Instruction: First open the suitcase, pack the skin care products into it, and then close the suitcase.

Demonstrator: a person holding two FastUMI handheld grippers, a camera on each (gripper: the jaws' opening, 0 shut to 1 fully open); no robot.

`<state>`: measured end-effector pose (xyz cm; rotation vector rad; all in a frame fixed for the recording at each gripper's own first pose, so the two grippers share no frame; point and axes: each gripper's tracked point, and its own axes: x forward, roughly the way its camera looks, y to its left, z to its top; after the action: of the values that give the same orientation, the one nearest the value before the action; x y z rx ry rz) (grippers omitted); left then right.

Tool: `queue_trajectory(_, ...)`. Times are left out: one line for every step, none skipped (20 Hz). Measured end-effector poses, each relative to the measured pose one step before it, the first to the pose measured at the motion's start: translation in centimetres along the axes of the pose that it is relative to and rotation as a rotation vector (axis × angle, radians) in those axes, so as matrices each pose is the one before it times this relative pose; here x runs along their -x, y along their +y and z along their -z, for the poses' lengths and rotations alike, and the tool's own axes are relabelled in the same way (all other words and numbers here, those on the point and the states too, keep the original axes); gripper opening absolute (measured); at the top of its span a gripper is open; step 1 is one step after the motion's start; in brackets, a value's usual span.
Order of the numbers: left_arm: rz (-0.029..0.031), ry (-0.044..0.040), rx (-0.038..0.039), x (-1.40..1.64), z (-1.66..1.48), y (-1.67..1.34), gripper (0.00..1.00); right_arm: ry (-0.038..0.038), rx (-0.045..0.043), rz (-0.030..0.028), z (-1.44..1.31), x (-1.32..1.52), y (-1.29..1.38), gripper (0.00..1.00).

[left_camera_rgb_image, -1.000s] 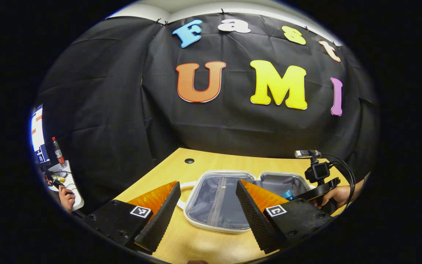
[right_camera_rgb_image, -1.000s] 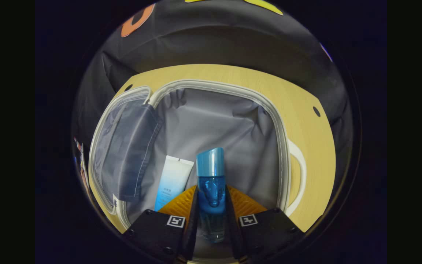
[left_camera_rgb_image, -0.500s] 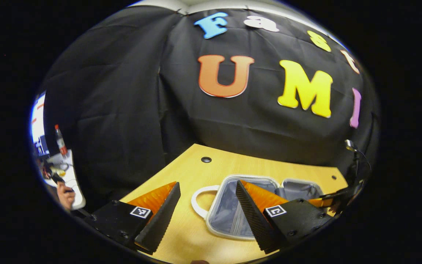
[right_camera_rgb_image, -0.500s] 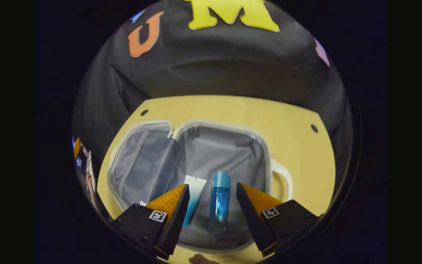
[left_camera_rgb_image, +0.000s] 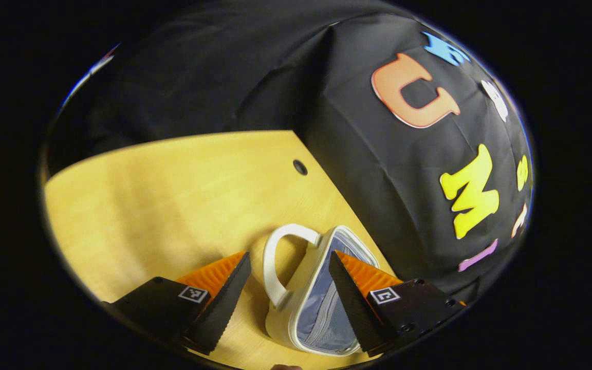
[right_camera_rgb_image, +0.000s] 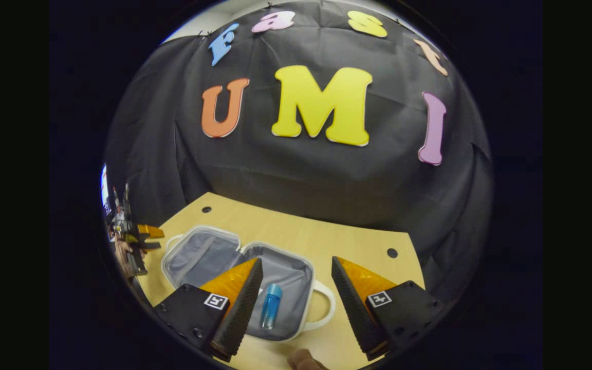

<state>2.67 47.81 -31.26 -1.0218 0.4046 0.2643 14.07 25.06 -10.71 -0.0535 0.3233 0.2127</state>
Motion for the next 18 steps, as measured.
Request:
queue_trajectory(0.02444, 0.01309, 0.04202, -0.667, 0.318, 0.511, 0.98, -0.01467, -0.01098, 0.01127, -0.657, 1.043, -0.790, 0.80)
queue_trajectory(0.03098, 0.01013, 0.03928, -0.342, 0.020, 0.043, 0.97, -0.01356, -0.00414, 0.01351, -0.374, 0.971, -0.967, 0.80)
queue_trajectory(0.01319, -0.01165, 0.03750, -0.402, -0.603, 0.192, 0.97, -0.01317, 0.00110, 0.01398, -0.419, 0.973, -0.955, 0.80)
queue_trajectory(0.01846, -0.01006, 0.03324, -0.314, -0.419, 0.044, 0.93, -0.01363, 0.00232, 0.01940, -0.336, 1.086, -1.067, 0.80)
queue_trajectory(0.01306, -0.00303, 0.01678, -0.191, -0.094, -0.324, 0.97, -0.01431, 0.00554, 0.01911, -0.433, 1.101, -1.140, 0.79)
queue_trajectory(-0.00274, 0.00343, -0.00482, -0.383, -0.113, 0.103, 0.74, -0.01629, 0.00724, 0.02381, -0.394, 0.980, -1.117, 0.79)
queue_trajectory(-0.00250, 0.01516, -0.00017, -0.601, 0.495, 0.107, 0.68, -0.02044, 0.00969, 0.02568, -0.526, 1.062, -1.198, 0.79)
queue_trajectory(-0.00037, 0.00705, 0.00283, 0.203, 0.064, -0.212, 0.55, -0.01563, 0.00533, 0.01759, -0.366, 1.031, -0.939, 0.80)
queue_trajectory(-0.01188, 0.00253, -0.00620, -0.114, -0.291, 0.021, 0.48, -0.01396, 0.00092, 0.01871, -0.511, 1.155, -0.962, 0.77)
queue_trajectory(-0.02169, -0.00432, -0.00152, 0.072, -0.125, 0.234, 0.46, -0.01540, -0.00445, 0.01686, -0.484, 1.145, -0.954, 0.77)
queue_trajectory(-0.02391, 0.00942, 0.01001, -0.135, 0.121, 0.300, 0.34, -0.01479, -0.00574, 0.00782, -0.505, 1.146, -0.738, 0.80)
queue_trajectory(0.00979, 0.00571, 0.01193, 0.198, 0.043, -0.519, 0.22, -0.01633, 0.00274, 0.01407, -0.405, 0.870, -0.945, 0.79)
queue_trajectory(-0.00462, -0.00189, -0.00931, 0.667, -0.073, -0.625, 0.11, -0.01382, 0.01080, 0.01531, -0.334, 0.702, -0.889, 0.79)
queue_trajectory(-0.00898, -0.00250, -0.02797, 0.267, 0.092, -0.482, 0.08, -0.01378, 0.01069, 0.00620, -0.121, 0.396, -0.567, 0.79)
queue_trajectory(-0.01581, -0.00895, -0.04438, 0.328, 0.011, -0.522, 0.08, -0.00567, 0.01118, 0.00055, -0.110, 0.301, -0.431, 0.80)
queue_trajectory(-0.01631, -0.00912, -0.05037, 0.350, -0.144, -0.838, 0.07, 0.00100, 0.00868, -0.00229, 0.172, 0.293, -0.371, 0.79)
queue_trajectory(-0.01436, -0.01032, -0.05210, 0.531, -0.505, -0.947, 0.06, -0.00546, -0.00069, -0.01177, -0.046, 0.253, -0.216, 0.77)
queue_trajectory(-0.00977, -0.01825, -0.05259, 0.637, -0.444, -1.139, 0.06, -0.00409, -0.00686, -0.01070, -0.172, -0.063, -0.158, 0.77)
